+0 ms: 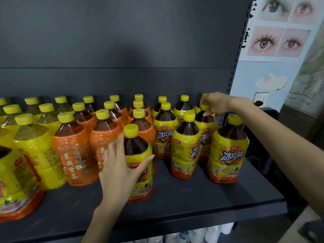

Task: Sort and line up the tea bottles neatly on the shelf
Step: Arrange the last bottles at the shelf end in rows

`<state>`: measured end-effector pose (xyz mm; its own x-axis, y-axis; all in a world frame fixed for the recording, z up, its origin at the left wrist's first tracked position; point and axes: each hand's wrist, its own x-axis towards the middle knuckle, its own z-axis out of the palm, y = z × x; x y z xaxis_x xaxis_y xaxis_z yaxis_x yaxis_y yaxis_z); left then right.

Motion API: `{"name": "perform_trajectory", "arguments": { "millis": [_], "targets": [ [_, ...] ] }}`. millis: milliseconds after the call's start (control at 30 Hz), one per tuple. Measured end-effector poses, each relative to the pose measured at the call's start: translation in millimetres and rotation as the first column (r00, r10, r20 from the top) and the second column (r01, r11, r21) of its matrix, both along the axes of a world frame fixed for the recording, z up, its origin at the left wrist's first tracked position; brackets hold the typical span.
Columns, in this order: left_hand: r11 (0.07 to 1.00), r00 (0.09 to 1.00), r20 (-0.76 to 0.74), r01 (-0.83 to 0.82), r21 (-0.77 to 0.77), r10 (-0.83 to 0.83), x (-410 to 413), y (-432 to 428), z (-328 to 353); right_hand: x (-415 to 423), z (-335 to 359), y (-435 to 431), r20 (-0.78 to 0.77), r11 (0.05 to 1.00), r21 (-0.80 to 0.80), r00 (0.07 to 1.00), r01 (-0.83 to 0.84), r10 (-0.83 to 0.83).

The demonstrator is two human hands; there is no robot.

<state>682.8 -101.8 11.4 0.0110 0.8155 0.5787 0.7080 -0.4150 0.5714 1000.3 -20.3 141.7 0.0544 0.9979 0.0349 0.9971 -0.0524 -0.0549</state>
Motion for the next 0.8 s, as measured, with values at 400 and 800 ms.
{"name": "perform_trajectory", "arguments": {
  "millis": [400, 800],
  "targets": [
    [1.000, 1.000, -0.015, -0.027, 0.011, 0.027, 2, 1, 0, -21, -11, 34, -0.078, 0.998, 0.054, 0.996, -0.034, 0.038],
    [0.999, 0.999, -0.023, -0.033, 0.023, 0.033, 2, -1, -1, -9, -5, -32, -0.168, 1.000, 0.002, 0.986, 0.011, -0.011]
  ]
}}
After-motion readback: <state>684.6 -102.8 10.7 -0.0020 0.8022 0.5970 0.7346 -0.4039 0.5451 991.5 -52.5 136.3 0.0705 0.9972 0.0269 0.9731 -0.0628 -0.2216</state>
